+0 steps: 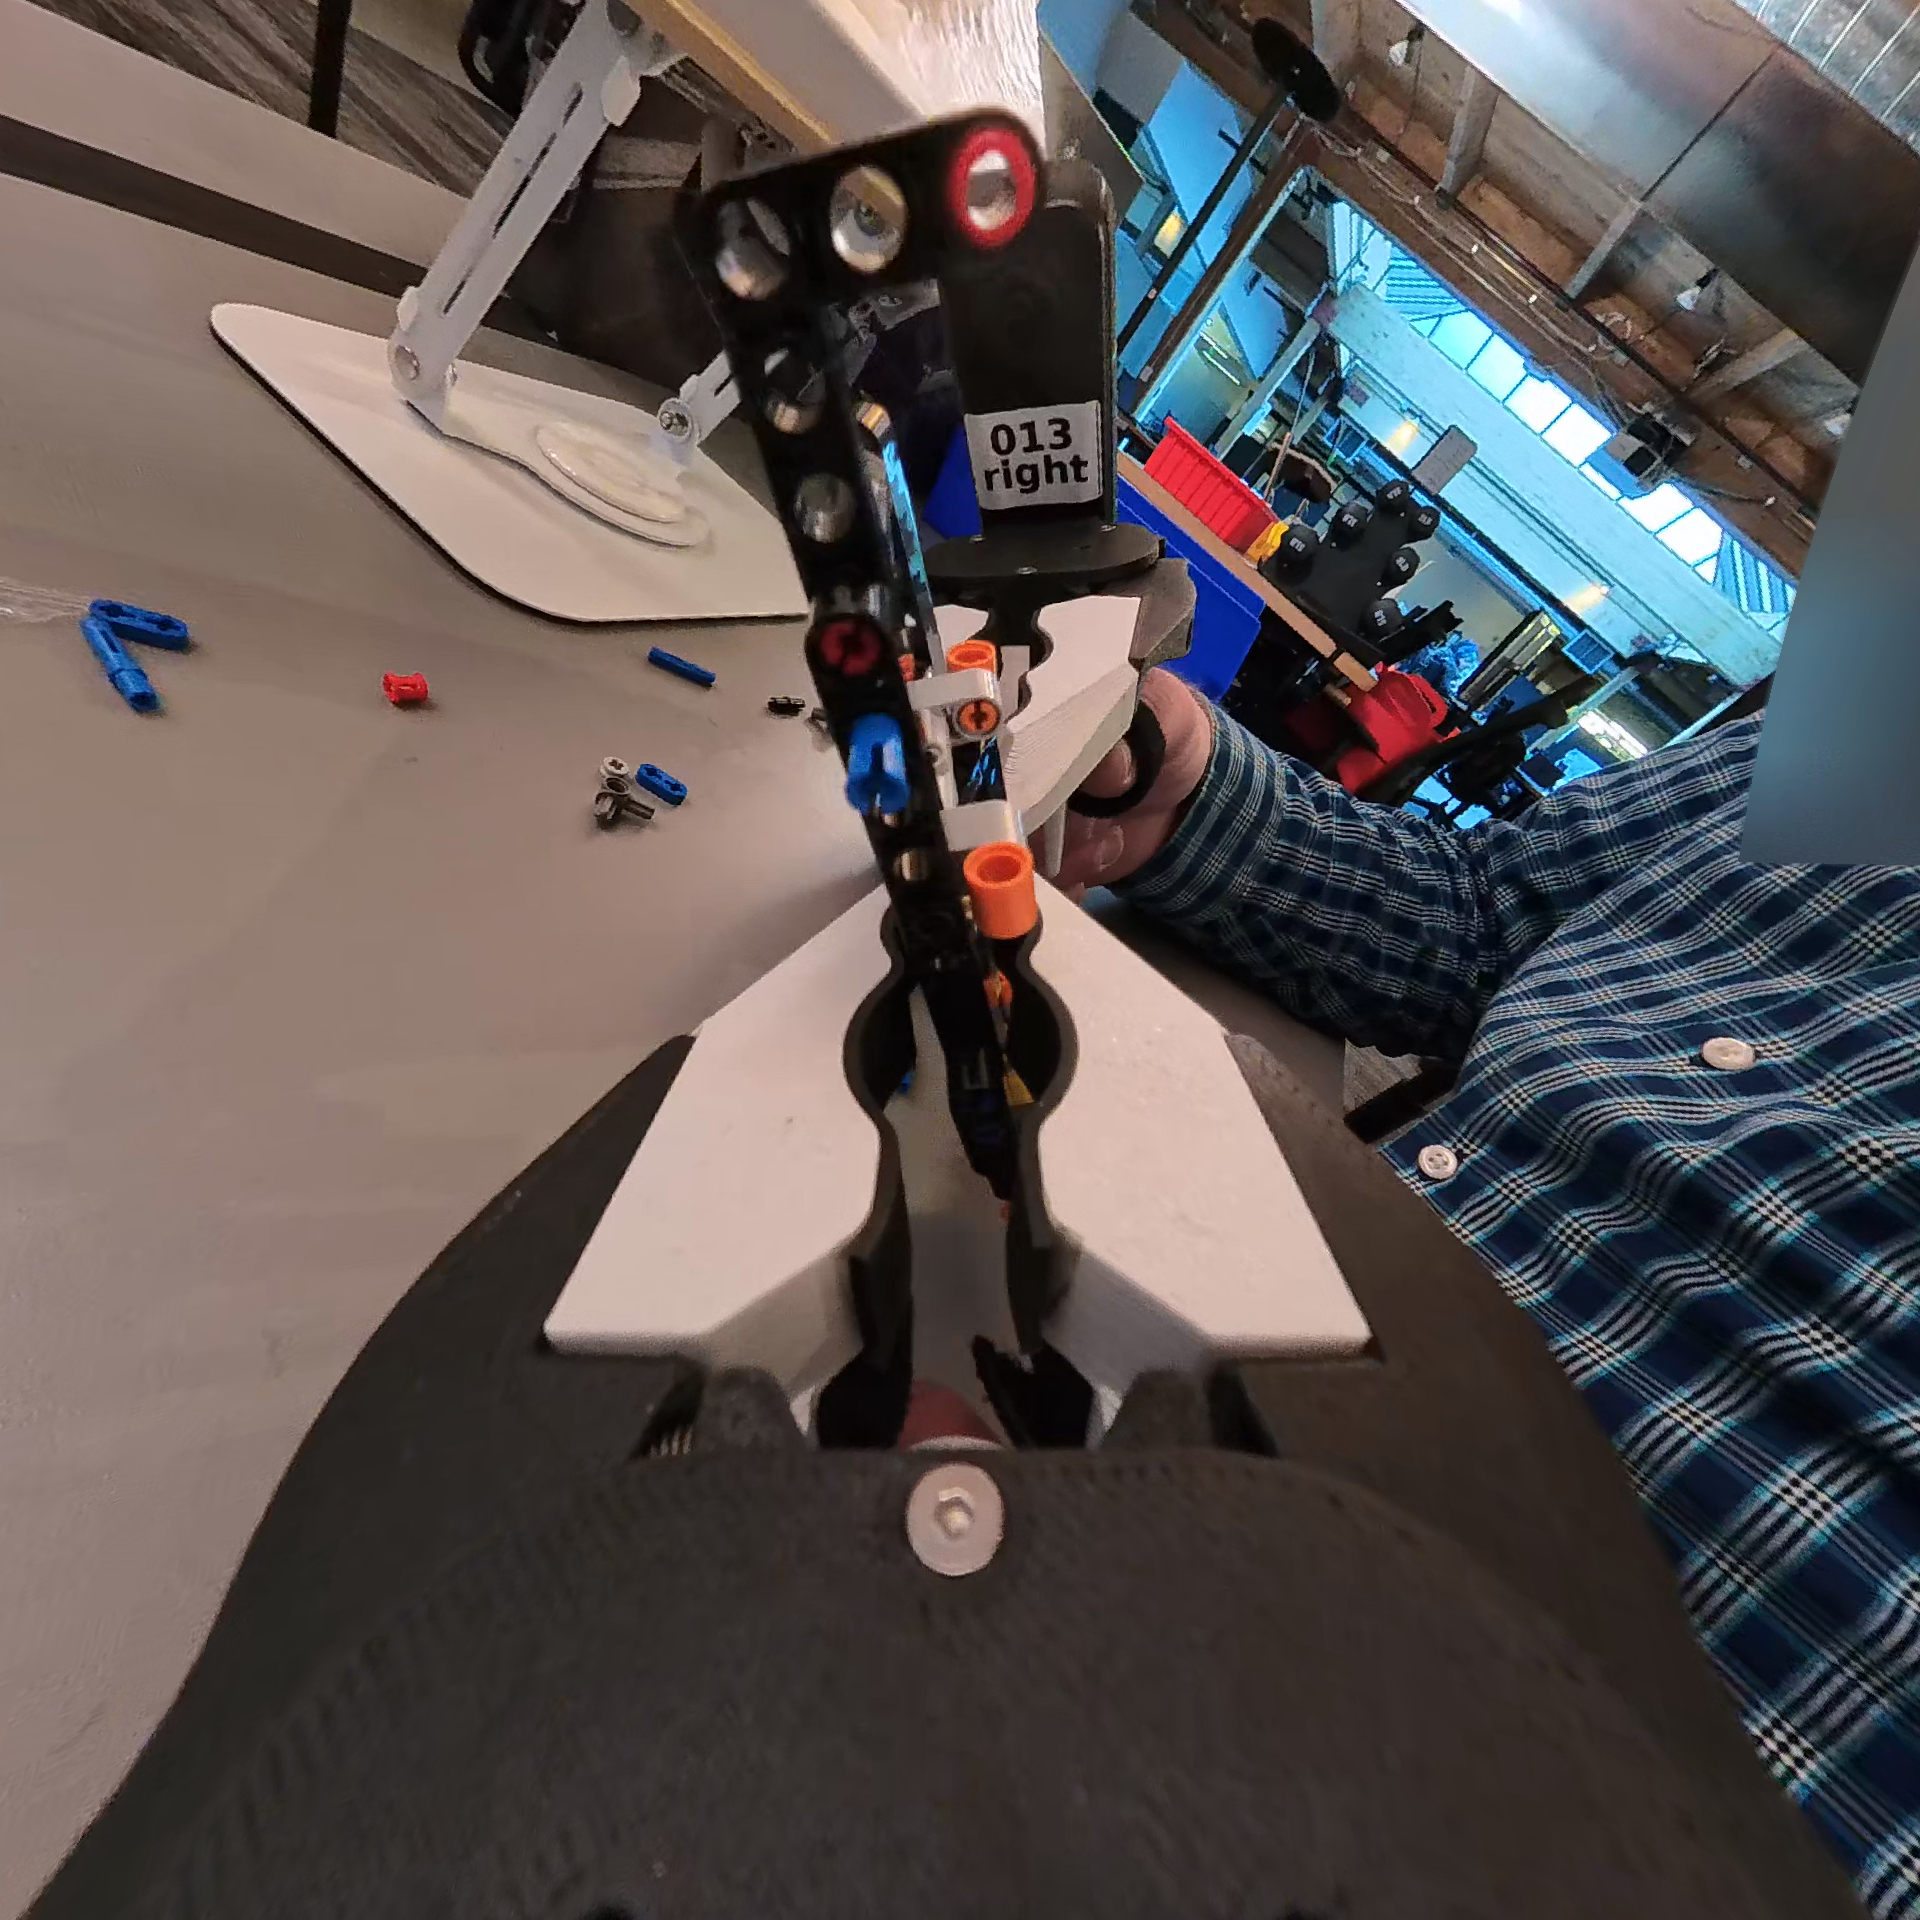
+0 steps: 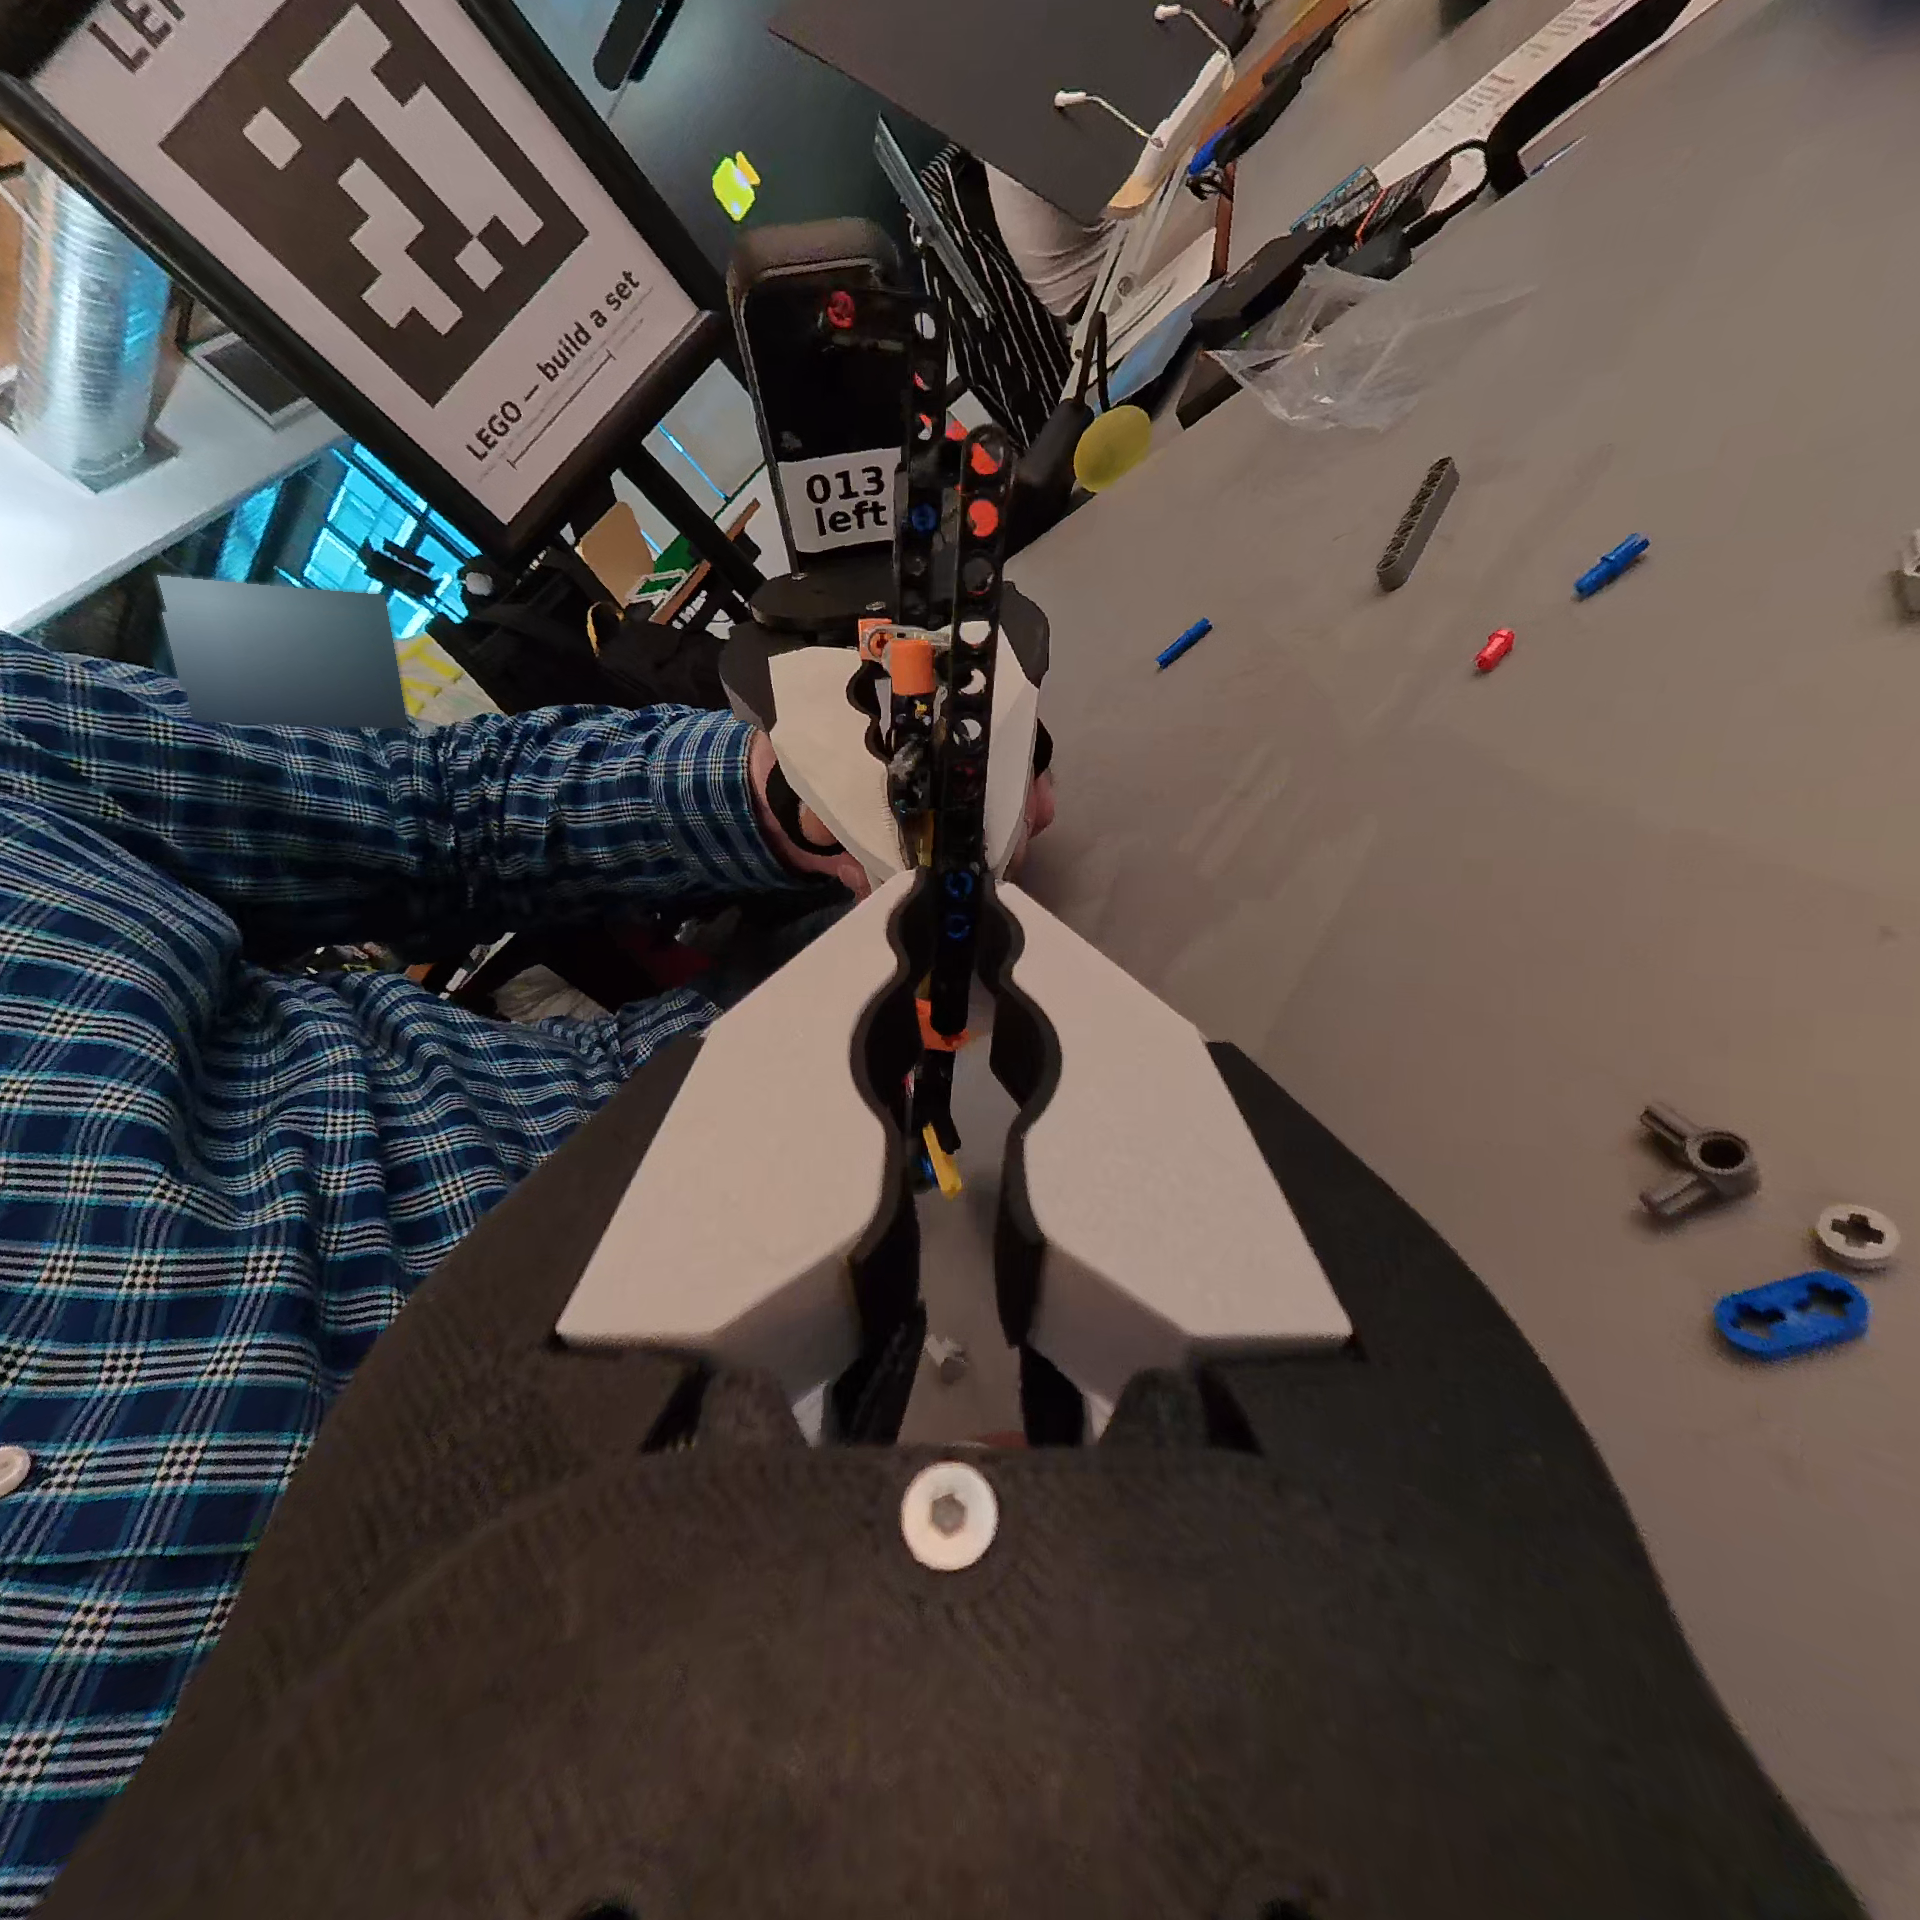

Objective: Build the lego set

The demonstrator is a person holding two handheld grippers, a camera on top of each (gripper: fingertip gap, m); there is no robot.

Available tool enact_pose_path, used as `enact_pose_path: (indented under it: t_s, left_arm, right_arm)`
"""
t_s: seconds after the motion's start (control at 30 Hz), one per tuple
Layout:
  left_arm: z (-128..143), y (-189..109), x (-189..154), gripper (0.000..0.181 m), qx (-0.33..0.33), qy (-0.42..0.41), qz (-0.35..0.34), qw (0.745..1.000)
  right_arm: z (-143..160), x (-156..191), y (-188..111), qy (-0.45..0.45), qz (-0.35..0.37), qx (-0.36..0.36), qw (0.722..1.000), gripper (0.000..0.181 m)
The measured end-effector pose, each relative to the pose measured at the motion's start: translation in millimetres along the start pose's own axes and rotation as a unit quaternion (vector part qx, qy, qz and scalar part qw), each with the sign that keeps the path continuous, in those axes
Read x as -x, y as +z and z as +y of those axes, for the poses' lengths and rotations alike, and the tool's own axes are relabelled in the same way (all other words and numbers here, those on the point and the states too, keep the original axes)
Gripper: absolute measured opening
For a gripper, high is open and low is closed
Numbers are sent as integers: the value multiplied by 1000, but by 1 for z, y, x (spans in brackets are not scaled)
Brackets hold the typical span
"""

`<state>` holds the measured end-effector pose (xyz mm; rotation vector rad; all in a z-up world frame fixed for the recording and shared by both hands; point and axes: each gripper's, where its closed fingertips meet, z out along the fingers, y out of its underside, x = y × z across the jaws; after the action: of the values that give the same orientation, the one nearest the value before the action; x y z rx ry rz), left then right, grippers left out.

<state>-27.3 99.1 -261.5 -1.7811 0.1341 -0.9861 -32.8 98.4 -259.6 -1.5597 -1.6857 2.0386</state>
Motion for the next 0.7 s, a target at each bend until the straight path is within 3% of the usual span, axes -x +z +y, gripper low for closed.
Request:
enact_pose_path:
  t_s: [0.27, 0.7]
  left_arm:
    - [-2, -1, -2, 10, -6, 4, 5, 1000]
    - [-26, -2, -24, 10, -76, 3, 53, 996]
  right_arm:
    - [-1, 2, 0, 0, -8, -6, 1000, 5]
    - [-24, 24, -3, -1, -54, -73, 996, 5]
